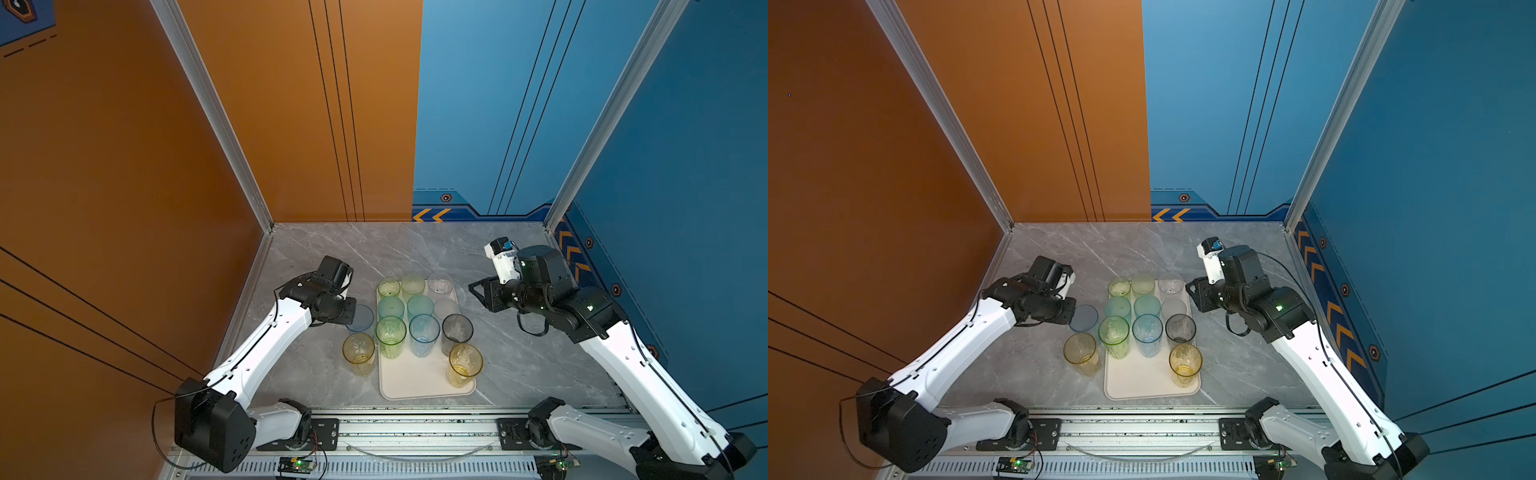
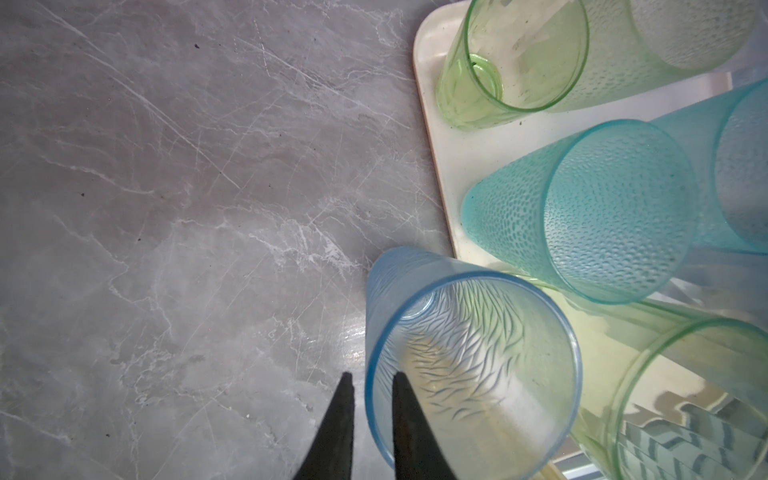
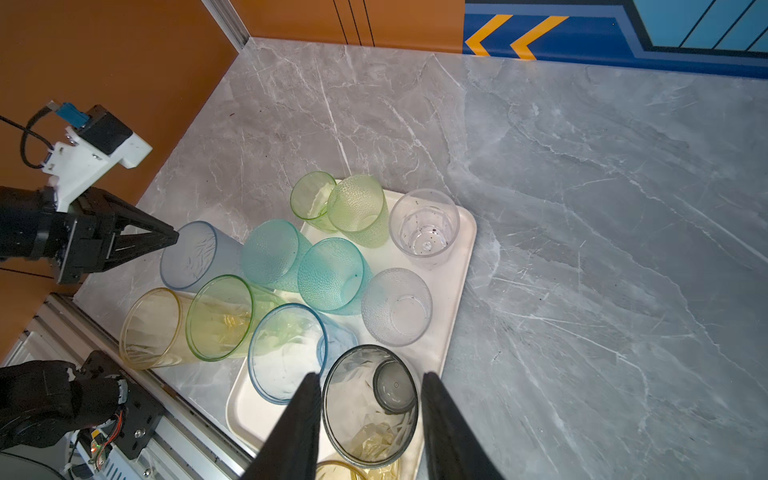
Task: Place the glasses into the tray
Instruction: 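Lift the blue textured cup with the left gripper off the table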
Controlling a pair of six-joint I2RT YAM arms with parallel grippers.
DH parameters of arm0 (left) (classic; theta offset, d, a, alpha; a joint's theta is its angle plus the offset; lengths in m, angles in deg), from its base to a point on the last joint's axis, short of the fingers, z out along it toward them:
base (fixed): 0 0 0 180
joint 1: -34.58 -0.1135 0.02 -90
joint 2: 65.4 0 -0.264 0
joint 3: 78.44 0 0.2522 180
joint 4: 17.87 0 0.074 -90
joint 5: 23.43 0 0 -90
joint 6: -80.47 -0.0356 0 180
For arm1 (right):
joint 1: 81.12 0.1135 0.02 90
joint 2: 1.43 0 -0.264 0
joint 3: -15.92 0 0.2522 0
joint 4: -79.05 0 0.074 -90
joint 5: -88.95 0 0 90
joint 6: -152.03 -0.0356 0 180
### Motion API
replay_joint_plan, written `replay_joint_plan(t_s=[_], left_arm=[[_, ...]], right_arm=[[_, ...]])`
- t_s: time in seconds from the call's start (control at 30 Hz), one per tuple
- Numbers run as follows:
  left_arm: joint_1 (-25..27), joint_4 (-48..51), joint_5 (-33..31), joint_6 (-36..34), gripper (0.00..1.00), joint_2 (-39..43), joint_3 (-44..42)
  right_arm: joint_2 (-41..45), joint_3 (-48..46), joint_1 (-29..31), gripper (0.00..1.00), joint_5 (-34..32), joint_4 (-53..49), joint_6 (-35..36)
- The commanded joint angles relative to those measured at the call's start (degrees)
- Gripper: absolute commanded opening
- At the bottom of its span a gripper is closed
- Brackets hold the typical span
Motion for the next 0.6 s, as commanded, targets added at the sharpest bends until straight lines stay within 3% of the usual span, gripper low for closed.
replay_joint_plan(t_s=[0.0,0.57], left_arm=[[0.59,1.19,-1.50,0.21,0.19,-0.88,-0.39],[0.76,1.22,-2.39,-0.30,0.17,-3.73,0.65]], right_arm=[[-0.26,-0.38,-0.21,0.39,0.95,1.34,0.63],[-0.69,-1.18,-0.60,0.39,1.53,1.93,0.62]])
